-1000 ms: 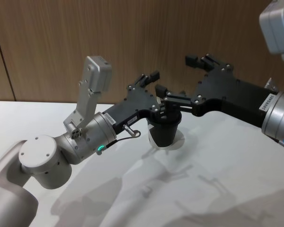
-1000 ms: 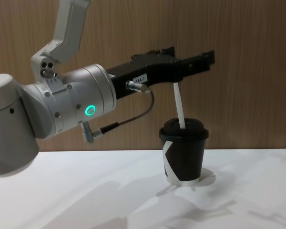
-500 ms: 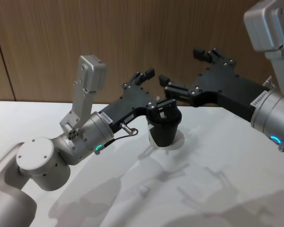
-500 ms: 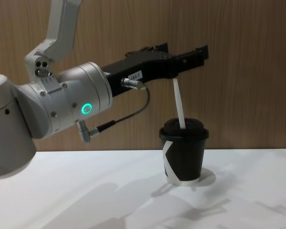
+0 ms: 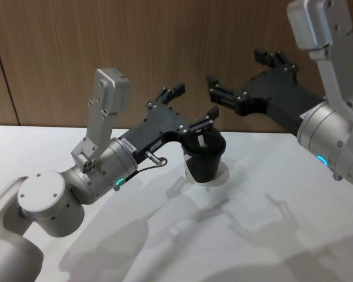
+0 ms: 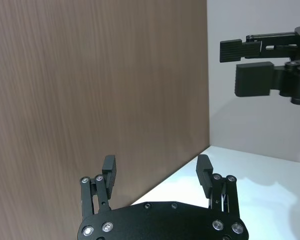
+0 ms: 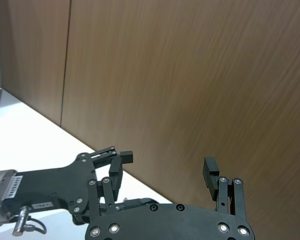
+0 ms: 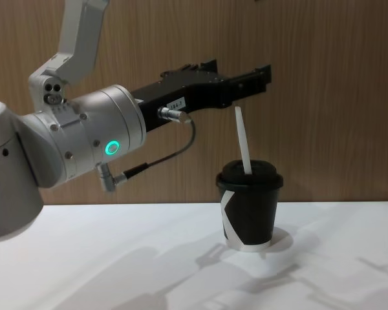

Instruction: Pick up the straw with one hand, pass it to the other hand, and insert it into the cup.

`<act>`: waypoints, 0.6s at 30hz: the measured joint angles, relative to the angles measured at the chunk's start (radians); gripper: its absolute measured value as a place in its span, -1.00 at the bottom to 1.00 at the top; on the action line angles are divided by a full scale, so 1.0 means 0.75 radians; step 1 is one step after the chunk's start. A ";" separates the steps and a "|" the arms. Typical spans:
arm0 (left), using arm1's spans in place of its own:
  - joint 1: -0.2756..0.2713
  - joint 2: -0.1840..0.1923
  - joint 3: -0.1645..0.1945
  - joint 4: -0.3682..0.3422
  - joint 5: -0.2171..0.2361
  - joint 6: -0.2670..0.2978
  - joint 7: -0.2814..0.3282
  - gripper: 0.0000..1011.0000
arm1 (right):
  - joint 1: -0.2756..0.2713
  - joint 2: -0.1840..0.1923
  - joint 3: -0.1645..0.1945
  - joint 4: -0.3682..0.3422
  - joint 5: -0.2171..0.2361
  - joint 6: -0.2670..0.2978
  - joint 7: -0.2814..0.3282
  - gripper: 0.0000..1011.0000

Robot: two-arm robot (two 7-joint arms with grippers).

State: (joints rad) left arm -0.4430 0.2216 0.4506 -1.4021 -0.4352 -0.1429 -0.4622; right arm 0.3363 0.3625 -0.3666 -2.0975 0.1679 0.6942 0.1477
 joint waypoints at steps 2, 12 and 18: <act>-0.001 -0.001 -0.003 0.002 0.008 0.000 0.004 0.98 | 0.002 -0.009 -0.003 0.005 -0.008 0.003 -0.013 0.98; -0.002 -0.003 -0.011 0.011 0.029 0.000 0.016 0.98 | 0.010 -0.047 -0.018 0.029 -0.045 0.018 -0.058 0.98; -0.003 -0.004 -0.014 0.013 0.035 0.000 0.019 0.98 | 0.013 -0.060 -0.022 0.036 -0.057 0.021 -0.072 0.98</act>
State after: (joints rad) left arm -0.4453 0.2190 0.4404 -1.3922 -0.4088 -0.1429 -0.4479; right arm 0.3460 0.3176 -0.3831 -2.0702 0.1252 0.7101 0.0935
